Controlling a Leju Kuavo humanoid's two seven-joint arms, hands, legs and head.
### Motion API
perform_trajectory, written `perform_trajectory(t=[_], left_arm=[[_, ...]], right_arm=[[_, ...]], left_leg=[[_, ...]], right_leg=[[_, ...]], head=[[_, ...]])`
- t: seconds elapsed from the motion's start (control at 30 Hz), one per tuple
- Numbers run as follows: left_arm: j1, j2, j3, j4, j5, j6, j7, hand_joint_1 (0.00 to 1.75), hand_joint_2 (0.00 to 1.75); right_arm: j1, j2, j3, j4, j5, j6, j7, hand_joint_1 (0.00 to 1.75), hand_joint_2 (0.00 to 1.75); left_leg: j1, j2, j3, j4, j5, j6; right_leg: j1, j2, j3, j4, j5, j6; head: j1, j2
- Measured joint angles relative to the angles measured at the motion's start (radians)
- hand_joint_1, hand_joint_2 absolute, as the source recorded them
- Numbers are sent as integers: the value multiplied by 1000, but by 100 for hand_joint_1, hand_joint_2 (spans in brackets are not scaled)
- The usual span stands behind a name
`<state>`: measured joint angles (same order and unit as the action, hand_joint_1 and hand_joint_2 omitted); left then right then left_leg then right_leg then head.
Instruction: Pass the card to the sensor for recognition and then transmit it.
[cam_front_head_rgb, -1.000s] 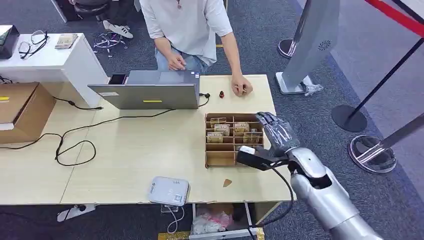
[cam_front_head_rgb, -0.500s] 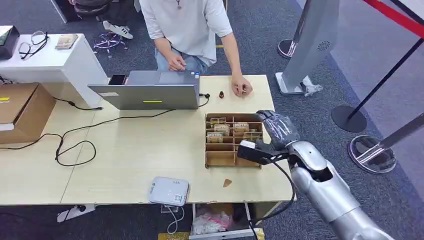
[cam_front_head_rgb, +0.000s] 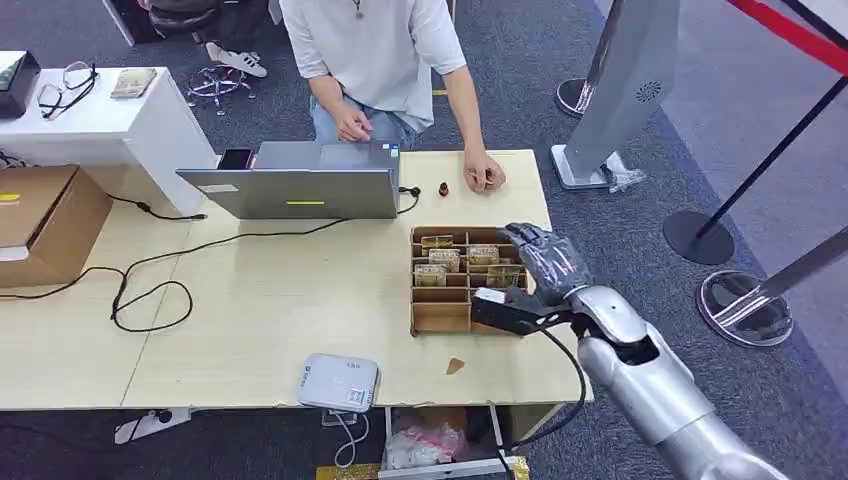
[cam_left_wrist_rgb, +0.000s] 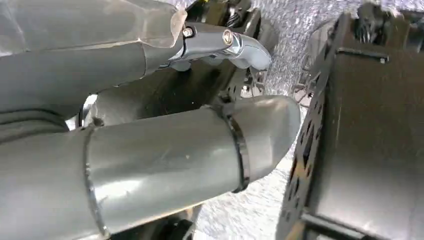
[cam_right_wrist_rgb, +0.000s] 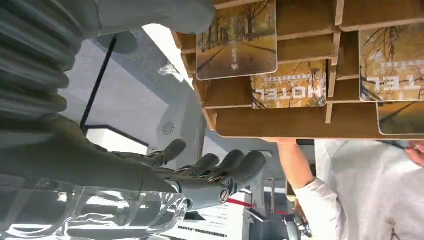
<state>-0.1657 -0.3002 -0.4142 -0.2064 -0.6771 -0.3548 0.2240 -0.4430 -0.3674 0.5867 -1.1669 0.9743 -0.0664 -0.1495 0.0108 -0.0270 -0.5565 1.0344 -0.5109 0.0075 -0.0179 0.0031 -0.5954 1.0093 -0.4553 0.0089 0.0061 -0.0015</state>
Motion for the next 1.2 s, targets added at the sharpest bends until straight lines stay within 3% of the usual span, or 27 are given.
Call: perform_trajectory(t=[0.17, 0.37, 0.5, 0.63, 0.73, 0.97, 1.2], left_arm=[[0, -7, 58, 0, 42, 20, 50, 0, 0], [0, -8, 71, 0, 53, 27, 60, 0, 0], [0, -13, 155, 0, 131, 88, 138, 0, 0], [0, -14, 172, 0, 130, 95, 142, 0, 0], [2, -15, 170, 0, 87, 81, 97, 0, 0], [23, -8, 72, 0, -74, 51, -127, 0, 0], [30, -3, 35, 0, -78, 66, -169, 0, 0]], right_arm=[[0, -2, 6, 0, 0, 0, 0, 44, 175], [0, -2, 6, 0, 0, 0, 0, 44, 175], [1, -13, 6, 0, 1, 0, 3, 44, 175], [1, -14, 6, 0, 1, 1, 3, 47, 175], [-1, -14, 6, 1, 1, 4, 3, 47, 175], [-6, -14, 7, 17, -4, -5, 3, 47, 175], [-1, -25, 5, 21, -5, -10, 6, 52, 175]], left_leg=[[0, 0, 0, 0, 0, 0], [0, 0, 0, 0, 0, 0], [0, 0, 0, 0, 0, 1], [0, 0, 0, 0, 0, 1], [0, 0, 0, 0, 0, 1], [-1, -1, 0, 0, 0, 1], [-1, -2, 0, 0, 0, 1]], right_leg=[[0, 0, 0, 0, 0, 0], [0, 0, 0, 0, 0, 0], [0, 0, 0, 0, 0, 0], [0, 0, 0, 0, 0, 0], [0, 0, 0, 0, 0, 0], [-1, 0, -1, 0, -1, 1], [-1, 0, -1, 0, -1, 1]], head=[[0, 0], [0, 0], [0, 0], [0, 0], [0, 0], [0, 0], [0, 0]])
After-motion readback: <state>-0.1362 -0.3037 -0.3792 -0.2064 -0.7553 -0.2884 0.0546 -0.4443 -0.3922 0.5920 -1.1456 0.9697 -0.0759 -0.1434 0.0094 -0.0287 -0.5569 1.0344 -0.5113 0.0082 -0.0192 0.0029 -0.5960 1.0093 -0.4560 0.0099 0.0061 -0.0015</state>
